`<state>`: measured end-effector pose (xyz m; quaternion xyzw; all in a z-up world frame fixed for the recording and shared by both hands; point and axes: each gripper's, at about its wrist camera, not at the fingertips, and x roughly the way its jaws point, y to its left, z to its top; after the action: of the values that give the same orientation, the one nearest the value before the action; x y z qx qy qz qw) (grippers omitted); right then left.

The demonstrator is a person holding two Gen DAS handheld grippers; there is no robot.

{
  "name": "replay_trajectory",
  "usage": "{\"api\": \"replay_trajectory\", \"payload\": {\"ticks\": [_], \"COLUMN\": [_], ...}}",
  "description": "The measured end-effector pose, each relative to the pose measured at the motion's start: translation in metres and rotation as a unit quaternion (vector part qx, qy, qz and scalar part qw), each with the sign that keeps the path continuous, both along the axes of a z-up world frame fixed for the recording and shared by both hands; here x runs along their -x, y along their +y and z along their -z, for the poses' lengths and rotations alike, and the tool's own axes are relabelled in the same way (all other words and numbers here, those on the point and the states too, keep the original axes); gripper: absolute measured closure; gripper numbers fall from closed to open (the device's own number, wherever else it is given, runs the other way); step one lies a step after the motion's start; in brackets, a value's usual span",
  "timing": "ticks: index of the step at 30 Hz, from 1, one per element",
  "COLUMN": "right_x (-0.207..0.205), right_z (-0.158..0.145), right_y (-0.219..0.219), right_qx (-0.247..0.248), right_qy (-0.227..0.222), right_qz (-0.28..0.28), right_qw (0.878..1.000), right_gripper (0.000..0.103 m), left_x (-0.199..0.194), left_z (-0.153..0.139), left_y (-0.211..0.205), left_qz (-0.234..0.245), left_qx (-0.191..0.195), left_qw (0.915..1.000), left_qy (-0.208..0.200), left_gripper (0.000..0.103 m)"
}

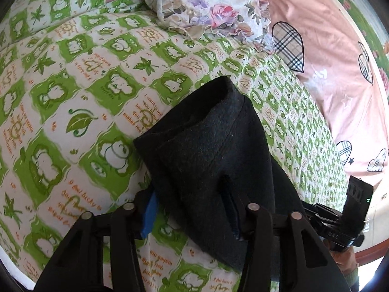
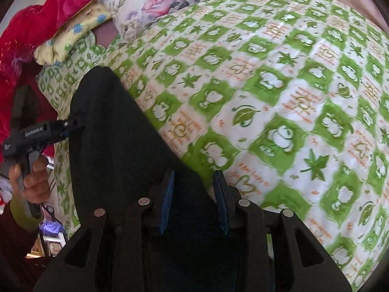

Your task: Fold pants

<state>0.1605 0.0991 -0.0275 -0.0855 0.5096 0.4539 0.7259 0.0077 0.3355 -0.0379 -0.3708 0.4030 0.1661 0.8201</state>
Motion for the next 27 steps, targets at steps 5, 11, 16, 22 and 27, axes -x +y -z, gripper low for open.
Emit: {"api": "replay_trajectory", "payload": {"ticks": [5,11,16,22,27], "right_x": [0.012,0.046,0.070,0.073,0.064], "right_z": [-0.001,-0.047,-0.083,-0.062,-0.032], "right_y": [0.003,0.000,-0.006,0.031,0.063], "right_qx": [0.004,0.004,0.005,0.023,0.051], "right_qy": [-0.003,-0.132,-0.268,-0.290,-0.279], "right_qz": [-0.022,0.022,0.084,0.110,0.121], "right_qw": [1.000,0.991,0.960,0.950,0.951], "right_gripper": [0.083,0.090,0.092,0.092,0.092], "left_x": [-0.010,0.021,0.049,0.038,0.018], "left_z": [-0.002,-0.050,-0.091,-0.083,-0.041], "left_y": [-0.008,-0.015,-0.022,-0.021,-0.009], "left_qz": [0.019,0.030,0.049,0.056,0.063], "left_qx": [-0.012,-0.013,-0.032,-0.104,-0.141], "left_qw": [0.9997,0.9951,0.9881,0.9869,0.9868], "left_qy": [-0.012,-0.093,-0.143,-0.109,-0.050], "left_gripper": [0.085,0.089,0.090,0.090,0.090]}}
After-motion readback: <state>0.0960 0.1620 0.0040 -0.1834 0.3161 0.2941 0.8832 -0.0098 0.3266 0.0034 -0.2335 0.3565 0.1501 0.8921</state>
